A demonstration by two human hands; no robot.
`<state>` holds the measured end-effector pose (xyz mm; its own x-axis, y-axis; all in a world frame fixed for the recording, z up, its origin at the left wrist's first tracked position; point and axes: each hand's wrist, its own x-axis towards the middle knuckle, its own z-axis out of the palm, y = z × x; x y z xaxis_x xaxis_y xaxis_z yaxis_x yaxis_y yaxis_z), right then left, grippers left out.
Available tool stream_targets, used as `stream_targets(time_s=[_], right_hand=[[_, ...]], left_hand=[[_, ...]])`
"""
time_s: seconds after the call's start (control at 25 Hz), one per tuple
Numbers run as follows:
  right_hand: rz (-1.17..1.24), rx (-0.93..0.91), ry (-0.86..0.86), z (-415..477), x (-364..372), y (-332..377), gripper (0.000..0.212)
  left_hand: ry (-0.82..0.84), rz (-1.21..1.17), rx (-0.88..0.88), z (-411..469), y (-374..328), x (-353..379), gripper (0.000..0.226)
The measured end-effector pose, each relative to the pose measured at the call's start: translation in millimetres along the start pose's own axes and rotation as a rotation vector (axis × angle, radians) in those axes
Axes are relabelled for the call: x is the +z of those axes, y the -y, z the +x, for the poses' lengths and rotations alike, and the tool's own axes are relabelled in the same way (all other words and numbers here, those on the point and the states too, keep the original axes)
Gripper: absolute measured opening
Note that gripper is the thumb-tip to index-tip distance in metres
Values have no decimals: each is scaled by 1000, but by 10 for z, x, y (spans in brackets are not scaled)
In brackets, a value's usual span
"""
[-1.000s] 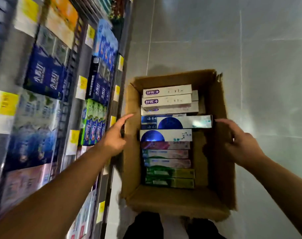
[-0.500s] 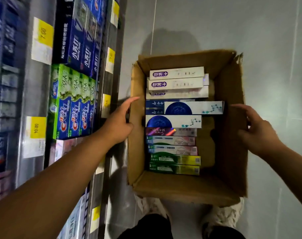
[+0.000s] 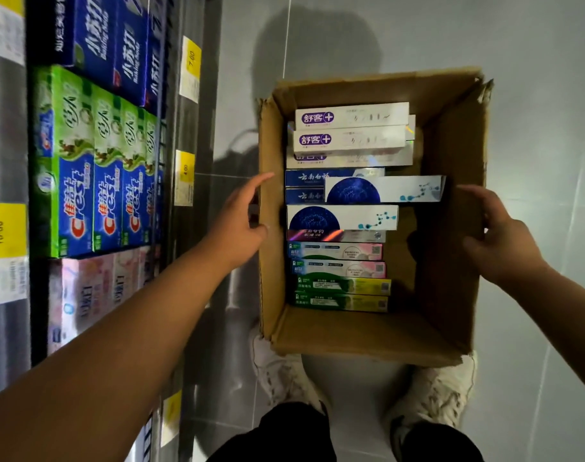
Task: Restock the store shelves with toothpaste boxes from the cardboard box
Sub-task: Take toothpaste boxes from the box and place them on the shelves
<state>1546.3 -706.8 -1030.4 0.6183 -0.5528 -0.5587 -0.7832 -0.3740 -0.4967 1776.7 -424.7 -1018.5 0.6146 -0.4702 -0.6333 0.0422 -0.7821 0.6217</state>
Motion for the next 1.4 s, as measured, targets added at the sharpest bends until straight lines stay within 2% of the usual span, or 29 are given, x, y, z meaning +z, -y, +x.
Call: stream_targets(time_s=[0.12,0.2,0.28,0.32,0.4,0.44,0.52,0.6,0.68,0.8,0.88,1.0,1.12,1.2,1.28,1.4], right_hand=[[-60,-8,76,-20,-47,34,71],[-164,2,101,-8,-98,94,62],[-390,-23,7,1,-213,222,49],[-492,-70,-87,-5,-266,293,45],[-520,-223,-227,-28,-299,472,43],[-487,-299,-223,-23,-264,564,45],[-439,-364,-79,65,-116,679,48],[-474,-289,106,241,55,685,58],[-588,-224,189,442,194,636,67],[-778,-212,158,684,319,623,67],[-851,-185,129,788,364,605,60],[-794,-182,111,866,385,564,54],[-473,-181,140,825,278,654,59],[-223,-112,139,747,116,739,57],[-23,-35,158,574,-101,832,54],[279,1,177,235,-442,1023,54]], left_hand=[[28,-15,-30,-25,-21,-49,84],[44,-19,-62,-33,-30,-48,83],[-31,15,-55,-59,-89,-33,79],[-118,99,3,-85,-140,-20,74],[-257,328,251,-132,-246,29,62],[-234,411,368,-133,-300,69,57],[-55,575,446,-83,-350,200,57],[54,853,426,40,-288,378,65],[57,1108,394,176,-219,545,69],[81,1314,249,352,-229,703,69],[82,1346,204,443,-241,758,56],[62,1256,245,521,-240,762,49],[101,964,338,470,-257,636,62],[118,675,361,344,-308,490,61],[120,401,304,100,-401,318,62],[110,133,156,-298,-538,42,80]])
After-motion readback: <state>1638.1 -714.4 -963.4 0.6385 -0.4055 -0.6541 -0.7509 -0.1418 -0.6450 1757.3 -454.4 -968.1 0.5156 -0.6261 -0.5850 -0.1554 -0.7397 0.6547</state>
